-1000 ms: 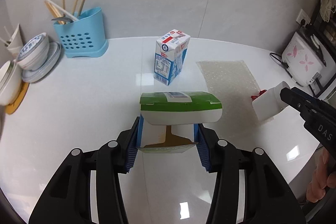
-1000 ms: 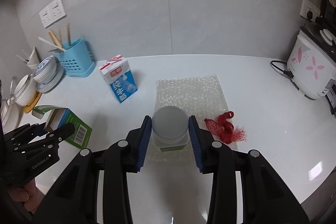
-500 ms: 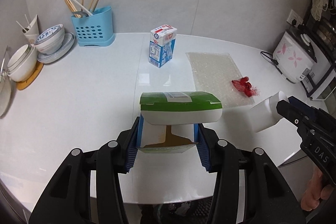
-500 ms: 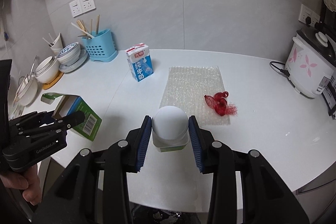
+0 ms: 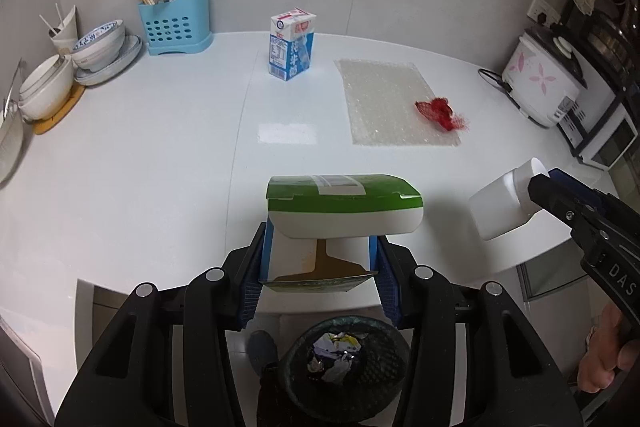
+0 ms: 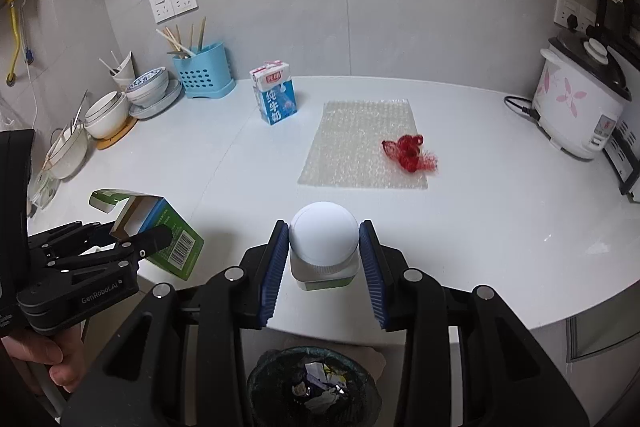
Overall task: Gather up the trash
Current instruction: 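Carry the green box and pill bottle with both grippers over the trash bin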
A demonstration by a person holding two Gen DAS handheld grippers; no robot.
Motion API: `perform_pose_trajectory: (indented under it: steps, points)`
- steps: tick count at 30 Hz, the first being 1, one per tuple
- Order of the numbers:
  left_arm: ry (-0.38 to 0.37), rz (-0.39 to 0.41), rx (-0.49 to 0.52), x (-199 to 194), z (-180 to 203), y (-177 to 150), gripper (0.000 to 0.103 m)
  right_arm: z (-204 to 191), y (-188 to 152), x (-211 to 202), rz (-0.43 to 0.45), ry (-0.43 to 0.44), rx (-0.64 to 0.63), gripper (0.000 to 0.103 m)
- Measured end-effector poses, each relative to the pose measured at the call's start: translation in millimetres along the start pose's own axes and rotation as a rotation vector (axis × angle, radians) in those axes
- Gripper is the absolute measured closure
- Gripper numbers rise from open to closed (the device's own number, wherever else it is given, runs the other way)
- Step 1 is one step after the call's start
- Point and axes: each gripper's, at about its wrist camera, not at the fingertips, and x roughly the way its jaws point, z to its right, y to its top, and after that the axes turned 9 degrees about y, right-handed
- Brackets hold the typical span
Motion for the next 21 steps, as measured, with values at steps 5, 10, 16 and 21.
perform_pose_trajectory:
  steps: [5,10,16,21]
  points:
    - [-0.005,-0.007,0.007,-6,5,-20,0.056,-2,-19,-7,-0.014,0.013,0.000,0.068]
    - [-0.011,-0.015,0.012,-10,11,-38,0.056,-1,-37,-12,-0.033,0.015,-0.006,0.068]
    - [-0.013,-0.034,0.028,-13,14,-60,0.056,5,-56,-16,-0.052,0.021,0.007,0.068]
    - [-0.008,-0.066,0.028,-4,13,-81,0.056,6,-75,-13,-0.080,0.025,0.003,0.068]
